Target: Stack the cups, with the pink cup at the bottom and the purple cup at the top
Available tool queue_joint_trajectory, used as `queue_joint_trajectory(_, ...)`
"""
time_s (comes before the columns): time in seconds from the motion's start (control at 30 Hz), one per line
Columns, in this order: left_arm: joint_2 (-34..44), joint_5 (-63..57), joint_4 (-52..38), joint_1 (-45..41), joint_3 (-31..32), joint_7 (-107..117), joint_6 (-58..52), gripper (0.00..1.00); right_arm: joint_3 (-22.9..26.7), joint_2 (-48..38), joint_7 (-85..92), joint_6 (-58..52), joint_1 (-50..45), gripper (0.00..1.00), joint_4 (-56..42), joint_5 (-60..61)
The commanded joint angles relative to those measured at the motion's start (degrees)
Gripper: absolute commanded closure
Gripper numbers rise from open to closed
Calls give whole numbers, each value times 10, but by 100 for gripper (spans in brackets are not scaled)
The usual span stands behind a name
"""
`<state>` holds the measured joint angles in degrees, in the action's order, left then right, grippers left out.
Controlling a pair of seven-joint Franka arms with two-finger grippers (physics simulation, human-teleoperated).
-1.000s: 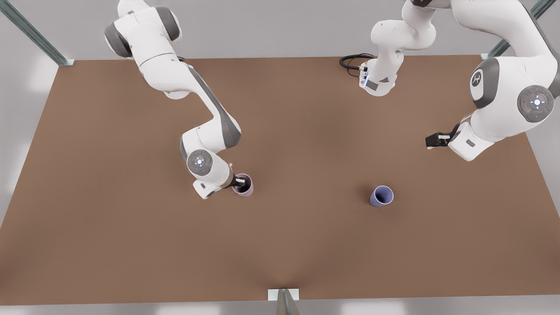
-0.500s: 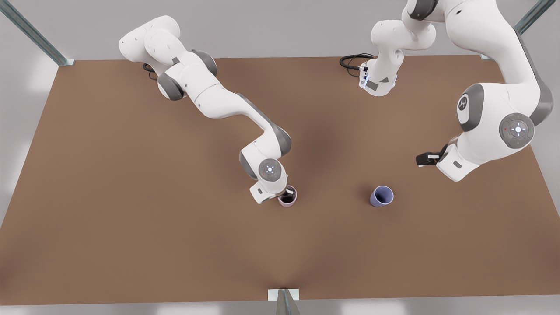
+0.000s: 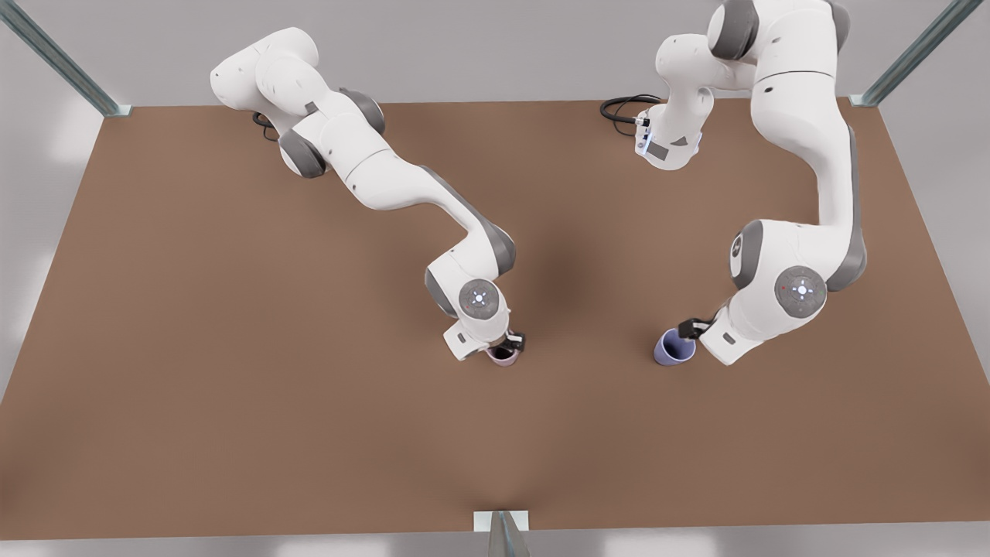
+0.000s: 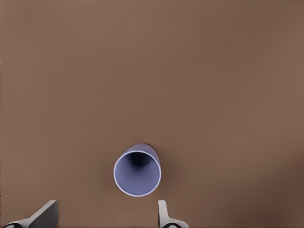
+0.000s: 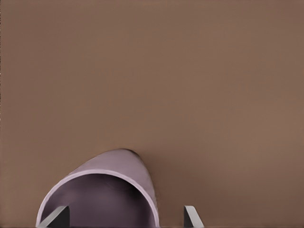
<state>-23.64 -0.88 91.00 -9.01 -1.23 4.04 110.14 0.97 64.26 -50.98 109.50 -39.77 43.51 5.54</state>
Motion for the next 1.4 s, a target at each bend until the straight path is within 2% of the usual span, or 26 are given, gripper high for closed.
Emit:
queue_joint_trajectory(0.0,-1,0,4,0,0,0,4,0,0,0,0,0,0,0,0,0)
queue_joint_trajectory(0.1,3,1,71,7,0,1,66,0,1,-8,7,-13,0,0,6,-10)
queue_joint_trajectory(0.2,-1,3,92,15,0,1,90,0,-3,-45,31,-68,3,0,8,-13)
queue_joint_trajectory(0.27,-5,5,108,23,0,1,109,0,-3,-162,129,-86,54,0,116,-12)
queue_joint_trajectory(0.33,-9,5,126,24,0,2,128,0,-2,-392,293,-38,185,0,386,-12)
queue_joint_trajectory(0.37,-12,5,130,24,0,1,134,0,1,-445,352,-46,233,0,435,-14)
queue_joint_trajectory(0.43,-18,5,136,25,0,1,145,0,4,-502,429,-127,311,0,430,-32)
queue_joint_trajectory(0.47,-23,5,136,25,0,1,146,0,4,-502,447,-149,318,0,400,-77)
queue_joint_trajectory(0.53,-29,5,145,24,0,1,155,0,1,-495,459,-227,349,0,340,-70)
queue_joint_trajectory(0.57,-30,6,163,25,0,2,182,0,1,-521,457,-209,346,0,389,-57)
queue_joint_trajectory(0.6,-36,5,168,25,0,1,189,0,1,-554,463,-143,349,0,457,-57)
queue_joint_trajectory(0.7,-48,5,182,25,0,1,210,0,2,-558,462,-129,353,0,451,-60)
queue_joint_trajectory(0.73,-52,6,186,25,0,3,220,20,3,-569,464,-134,355,0,454,-63)
queue_joint_trajectory(0.77,-52,7,185,25,0,6,219,53,3,-595,467,-130,363,0,486,-68)
queue_joint_trajectory(0.8,-51,22,185,25,0,6,216,63,3,-604,477,-119,366,0,502,-68)
queue_joint_trajectory(0.87,-50,23,185,25,0,7,213,66,18,-583,573,-133,369,0,484,-63)
queue_joint_trajectory(0.9,-48,23,185,25,1,8,212,66,18,-567,572,-134,366,0,468,-63)
queue_joint_trajectory(1.03,-47,55,185,25,2,8,213,77,11,-549,567,-126,361,0,453,-68)
queue_joint_trajectory(1.37,-41,55,185,25,4,9,211,79,10,-556,567,-134,361,0,444,-67)
